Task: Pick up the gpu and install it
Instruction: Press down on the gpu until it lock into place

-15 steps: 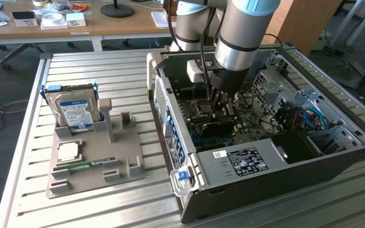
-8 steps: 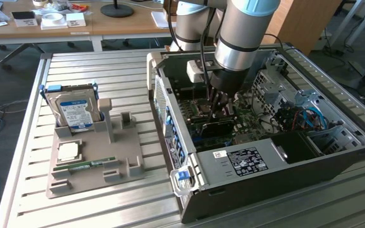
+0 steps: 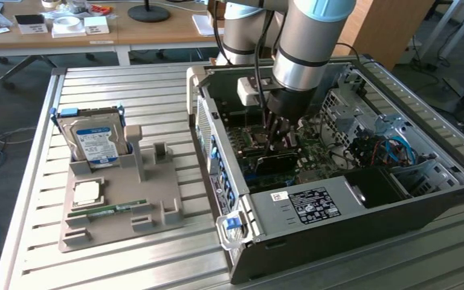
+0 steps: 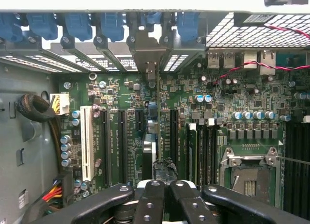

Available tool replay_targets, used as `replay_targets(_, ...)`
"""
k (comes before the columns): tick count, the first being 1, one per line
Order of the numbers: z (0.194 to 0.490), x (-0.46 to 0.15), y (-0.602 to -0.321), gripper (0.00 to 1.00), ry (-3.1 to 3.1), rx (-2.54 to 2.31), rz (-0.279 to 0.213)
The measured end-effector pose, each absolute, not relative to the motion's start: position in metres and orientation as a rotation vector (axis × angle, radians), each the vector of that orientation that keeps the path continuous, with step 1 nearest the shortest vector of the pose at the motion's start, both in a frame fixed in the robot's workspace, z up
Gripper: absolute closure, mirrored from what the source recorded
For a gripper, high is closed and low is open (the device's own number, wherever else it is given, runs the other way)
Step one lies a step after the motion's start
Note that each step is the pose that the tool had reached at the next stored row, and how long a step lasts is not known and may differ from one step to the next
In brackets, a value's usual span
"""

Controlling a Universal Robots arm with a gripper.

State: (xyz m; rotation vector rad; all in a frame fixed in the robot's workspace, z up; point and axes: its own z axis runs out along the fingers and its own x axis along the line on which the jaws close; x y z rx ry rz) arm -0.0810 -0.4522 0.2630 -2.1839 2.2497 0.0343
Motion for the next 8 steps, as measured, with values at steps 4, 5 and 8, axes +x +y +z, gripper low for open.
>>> replay_targets(4,0.263,-0.0811,-0.4522,0.89,2.25,-2.184,0.034)
replay_targets(5,0.2625,-0.0811,-0.4521,0.89,2.25,-2.184,0.034)
replay_targets(8,0.2623,-0.0811,-0.4522,0.89,2.25,-2.184,0.035)
